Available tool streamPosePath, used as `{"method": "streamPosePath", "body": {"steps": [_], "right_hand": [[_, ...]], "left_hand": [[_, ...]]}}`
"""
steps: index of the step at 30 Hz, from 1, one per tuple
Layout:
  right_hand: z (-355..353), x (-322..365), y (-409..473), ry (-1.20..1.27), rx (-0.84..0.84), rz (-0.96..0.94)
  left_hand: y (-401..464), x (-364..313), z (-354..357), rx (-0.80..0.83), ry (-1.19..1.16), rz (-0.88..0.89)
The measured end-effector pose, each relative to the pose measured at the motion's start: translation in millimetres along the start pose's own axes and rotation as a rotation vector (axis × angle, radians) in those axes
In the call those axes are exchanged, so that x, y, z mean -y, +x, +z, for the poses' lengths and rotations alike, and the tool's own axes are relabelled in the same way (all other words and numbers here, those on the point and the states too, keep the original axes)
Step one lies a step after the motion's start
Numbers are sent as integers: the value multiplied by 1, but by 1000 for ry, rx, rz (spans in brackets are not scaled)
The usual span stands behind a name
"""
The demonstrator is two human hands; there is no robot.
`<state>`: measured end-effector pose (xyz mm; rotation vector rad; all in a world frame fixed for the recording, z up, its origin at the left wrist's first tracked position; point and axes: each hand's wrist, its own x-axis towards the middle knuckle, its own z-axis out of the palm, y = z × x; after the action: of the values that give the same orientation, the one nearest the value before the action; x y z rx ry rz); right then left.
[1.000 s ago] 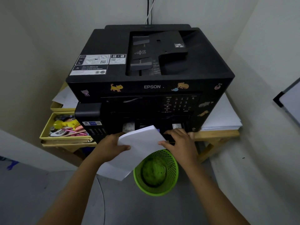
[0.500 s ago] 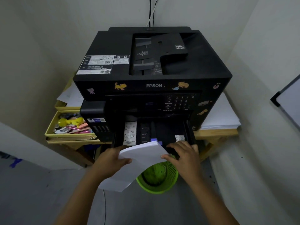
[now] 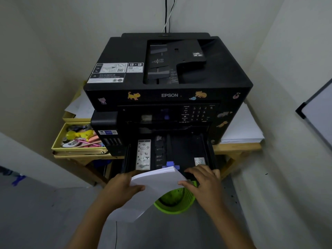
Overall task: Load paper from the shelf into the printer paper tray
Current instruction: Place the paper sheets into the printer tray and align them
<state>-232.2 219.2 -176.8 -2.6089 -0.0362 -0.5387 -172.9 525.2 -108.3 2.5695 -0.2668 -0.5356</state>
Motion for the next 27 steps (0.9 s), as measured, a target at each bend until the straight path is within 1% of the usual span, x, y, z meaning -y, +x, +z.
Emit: {"method": "streamPosePath", "body": {"steps": [7,10,14,17,20,23,25,27], "right_hand": [[-1,1,-3,-11,6,-2],[-3,2,-5,8,15,11],[-11,5,-10,86,2,51],[-18,11,-14,198,-53,109],[-20,20,-17,277,-106,179],[-17,30,-15,332,-148,258],[-16,37,-11,384,-151,301],[-16,43,-6,437,-134,300]], "left_hand": [[-7,-2,-3,15,-5,20],[-14,1,-9,67,-20,16],[-30,10,-26,187,-185,-54],[-42,11,-43,212,-368,-112],[-50,5,-55,178,-518,-134],[-53,1,-55,99,-655,-189],[-52,-1,-51,35,-738,-219],[-51,-4,-45,-33,-803,-241]]}}
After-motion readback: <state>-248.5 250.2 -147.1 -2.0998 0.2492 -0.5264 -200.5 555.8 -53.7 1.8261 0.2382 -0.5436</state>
